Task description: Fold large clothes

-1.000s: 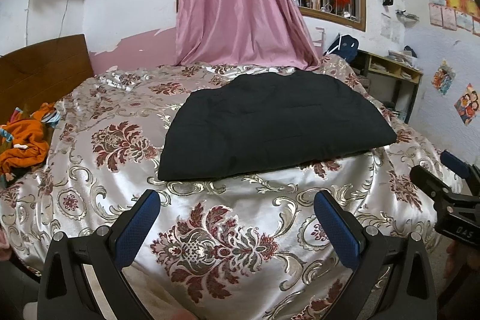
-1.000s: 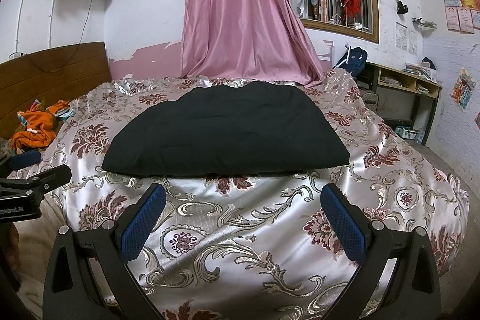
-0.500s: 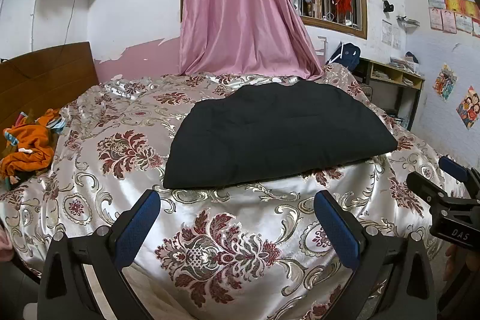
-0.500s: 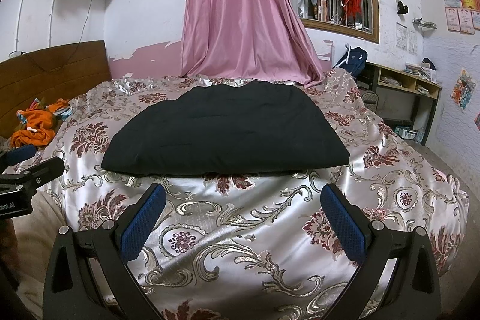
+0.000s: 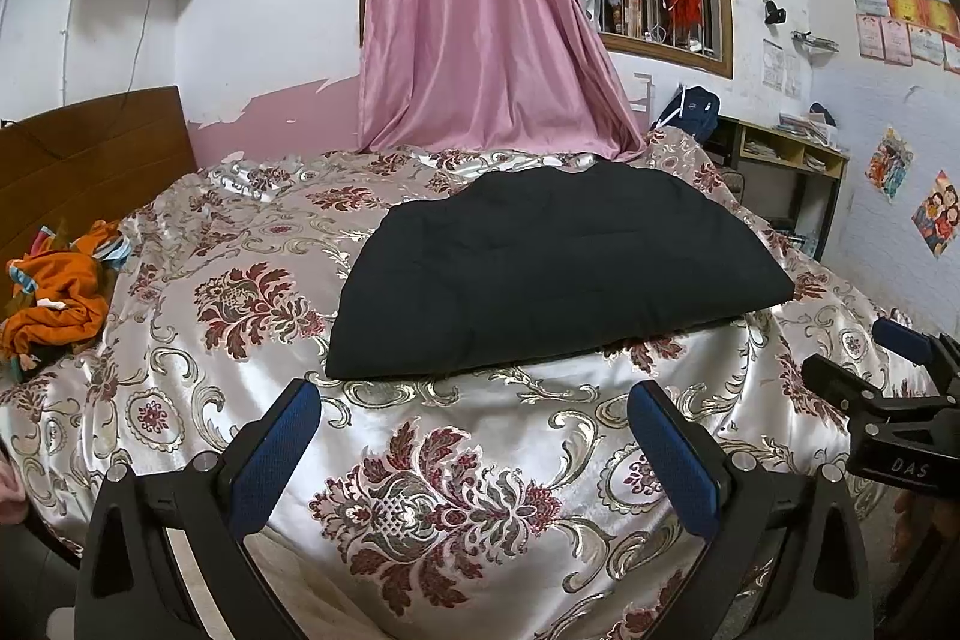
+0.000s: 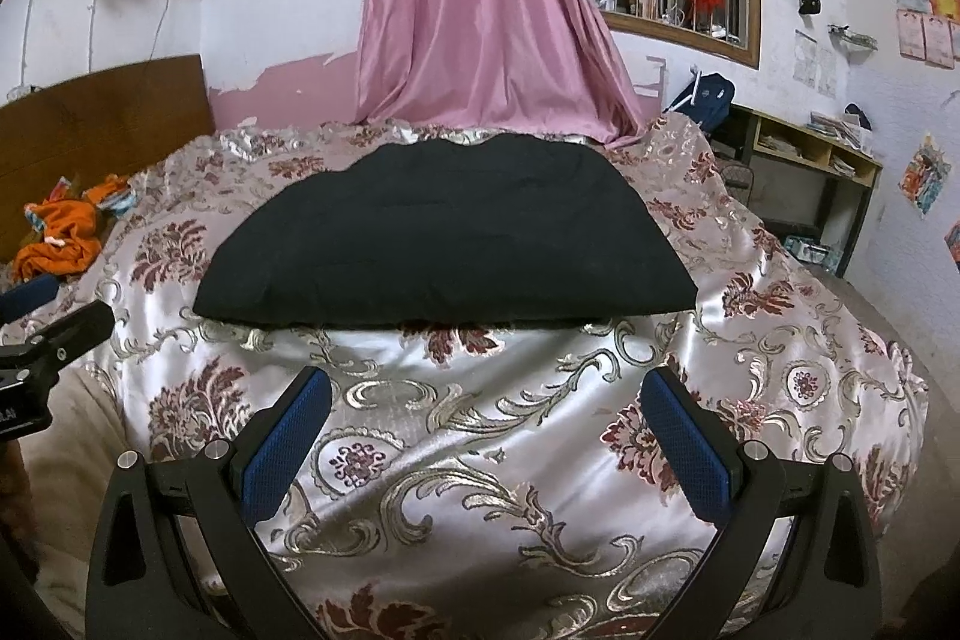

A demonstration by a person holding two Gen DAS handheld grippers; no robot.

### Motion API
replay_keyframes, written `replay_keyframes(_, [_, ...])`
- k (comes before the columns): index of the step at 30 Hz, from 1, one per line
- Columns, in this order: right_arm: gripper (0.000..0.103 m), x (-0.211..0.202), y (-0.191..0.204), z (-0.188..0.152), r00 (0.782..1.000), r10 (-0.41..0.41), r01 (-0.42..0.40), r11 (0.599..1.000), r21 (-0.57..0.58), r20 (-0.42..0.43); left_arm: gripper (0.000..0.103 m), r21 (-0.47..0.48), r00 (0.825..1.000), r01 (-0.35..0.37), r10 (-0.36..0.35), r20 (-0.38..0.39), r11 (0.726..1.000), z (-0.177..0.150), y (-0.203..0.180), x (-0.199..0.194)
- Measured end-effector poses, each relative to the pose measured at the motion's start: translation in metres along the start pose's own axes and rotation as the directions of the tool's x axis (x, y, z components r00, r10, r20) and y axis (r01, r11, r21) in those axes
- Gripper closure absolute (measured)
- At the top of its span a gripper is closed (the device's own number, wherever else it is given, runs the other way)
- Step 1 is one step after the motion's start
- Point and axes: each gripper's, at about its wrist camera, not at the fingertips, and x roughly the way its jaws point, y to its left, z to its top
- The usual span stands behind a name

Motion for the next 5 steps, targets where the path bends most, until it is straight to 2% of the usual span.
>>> replay_keyframes(5, [0.002, -0.0006, 0.0024, 0.0045, 0.999, -0.037, 0.037, 0.999, -0.024, -0.017, 0.0, 0.0, 1.0, 0.001, -0.001, -0.001, 1.0, 0.0, 0.0005, 0.0002])
